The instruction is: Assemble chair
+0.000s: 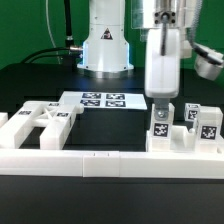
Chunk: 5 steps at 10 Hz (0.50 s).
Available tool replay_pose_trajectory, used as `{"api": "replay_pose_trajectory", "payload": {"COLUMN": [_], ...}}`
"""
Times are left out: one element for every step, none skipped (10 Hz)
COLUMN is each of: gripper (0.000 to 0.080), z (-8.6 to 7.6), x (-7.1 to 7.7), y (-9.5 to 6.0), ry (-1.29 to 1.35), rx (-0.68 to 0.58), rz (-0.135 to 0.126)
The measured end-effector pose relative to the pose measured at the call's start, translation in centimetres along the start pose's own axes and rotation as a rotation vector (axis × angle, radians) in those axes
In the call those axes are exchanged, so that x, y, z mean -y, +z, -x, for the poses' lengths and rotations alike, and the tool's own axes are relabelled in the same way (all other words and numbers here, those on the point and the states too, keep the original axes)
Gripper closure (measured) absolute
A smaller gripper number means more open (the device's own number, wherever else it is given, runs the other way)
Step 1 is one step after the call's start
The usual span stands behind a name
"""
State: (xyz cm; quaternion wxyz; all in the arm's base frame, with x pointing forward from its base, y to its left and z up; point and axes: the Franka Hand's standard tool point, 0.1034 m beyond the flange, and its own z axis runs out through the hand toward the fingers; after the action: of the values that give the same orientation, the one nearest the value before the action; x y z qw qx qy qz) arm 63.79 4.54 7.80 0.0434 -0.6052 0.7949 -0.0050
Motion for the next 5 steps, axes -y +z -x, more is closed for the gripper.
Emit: {"api": "replay_pose_trajectory", "payload": {"gripper": [0.0512, 0.0511, 0.0511, 0.0381, 0.0213], "z": [-0.07, -0.22, -0.17, -0.02, 0.25], "x": [-0.08, -0.19, -0.23, -0.20, -0.37], "y": [-0.02, -0.03, 0.03, -0.17, -0.81], "ry": [0.020, 0.046, 0.042, 0.021, -0.008], "rx": [-0.004, -0.009, -0.009, -0.007, 0.000], "rz": [0.003, 0.008, 0.009, 0.004, -0.001]}}
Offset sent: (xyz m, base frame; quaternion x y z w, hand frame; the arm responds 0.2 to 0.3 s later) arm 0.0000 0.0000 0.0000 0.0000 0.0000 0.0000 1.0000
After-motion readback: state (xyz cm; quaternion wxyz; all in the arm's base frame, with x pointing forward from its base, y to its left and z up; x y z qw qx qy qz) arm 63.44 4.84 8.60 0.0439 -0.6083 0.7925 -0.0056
